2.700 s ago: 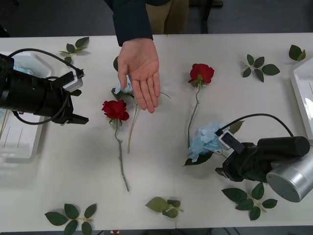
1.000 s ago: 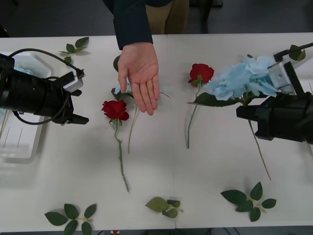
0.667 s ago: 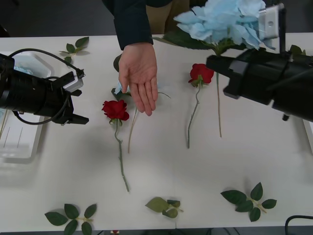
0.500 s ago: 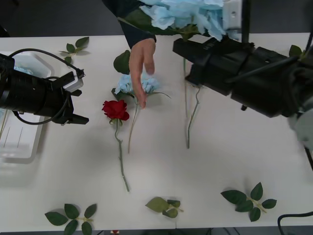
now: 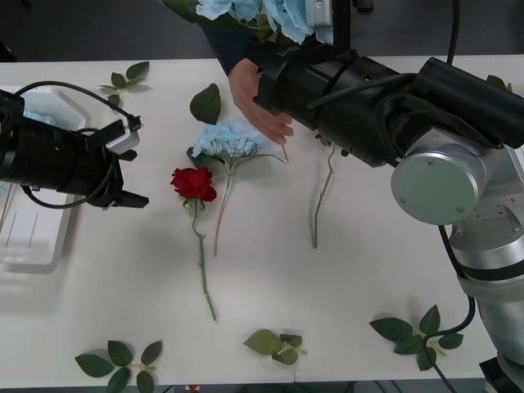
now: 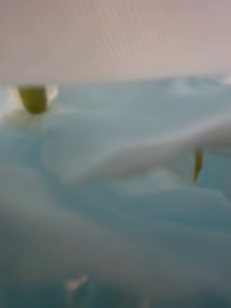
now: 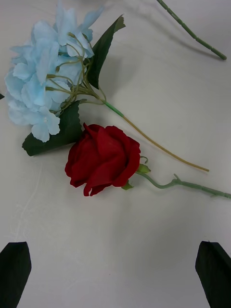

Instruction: Place the red flowers into the right box and the blue flowers into the left box. If a person shows an open palm, hand one flower to the person first, then continue sorting.

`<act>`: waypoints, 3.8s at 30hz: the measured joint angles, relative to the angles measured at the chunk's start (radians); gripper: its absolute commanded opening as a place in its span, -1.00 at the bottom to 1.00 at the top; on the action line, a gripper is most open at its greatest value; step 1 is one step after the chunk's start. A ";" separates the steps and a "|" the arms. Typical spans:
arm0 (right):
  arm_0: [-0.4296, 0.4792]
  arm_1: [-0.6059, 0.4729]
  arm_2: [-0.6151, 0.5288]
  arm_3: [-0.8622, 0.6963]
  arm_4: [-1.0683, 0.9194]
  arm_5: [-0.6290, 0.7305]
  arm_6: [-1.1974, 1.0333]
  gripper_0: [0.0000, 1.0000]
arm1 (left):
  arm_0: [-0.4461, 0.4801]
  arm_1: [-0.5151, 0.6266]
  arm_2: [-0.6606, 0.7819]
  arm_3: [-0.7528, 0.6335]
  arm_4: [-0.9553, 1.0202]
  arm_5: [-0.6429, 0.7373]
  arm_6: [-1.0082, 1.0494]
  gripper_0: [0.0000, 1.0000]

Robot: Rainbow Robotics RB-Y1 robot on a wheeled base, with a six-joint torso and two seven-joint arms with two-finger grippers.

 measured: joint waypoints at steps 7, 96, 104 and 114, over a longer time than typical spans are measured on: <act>0.000 0.000 0.000 0.002 0.000 -0.013 -0.001 0.00 | 0.000 0.000 0.000 0.000 0.000 0.000 0.000 1.00; -0.305 -0.024 0.137 0.967 0.333 0.298 -0.442 -1.00 | -0.186 -0.124 -0.732 -0.040 -0.741 0.069 1.726 1.00; -0.305 -0.071 0.064 0.745 0.238 0.560 -0.442 -1.00 | -0.186 -0.125 -0.784 -0.040 -0.769 0.069 1.742 1.00; -0.305 -0.428 -0.120 0.586 -0.154 0.756 -0.442 -1.00 | -0.186 -0.173 -0.794 0.022 -0.827 0.021 1.764 1.00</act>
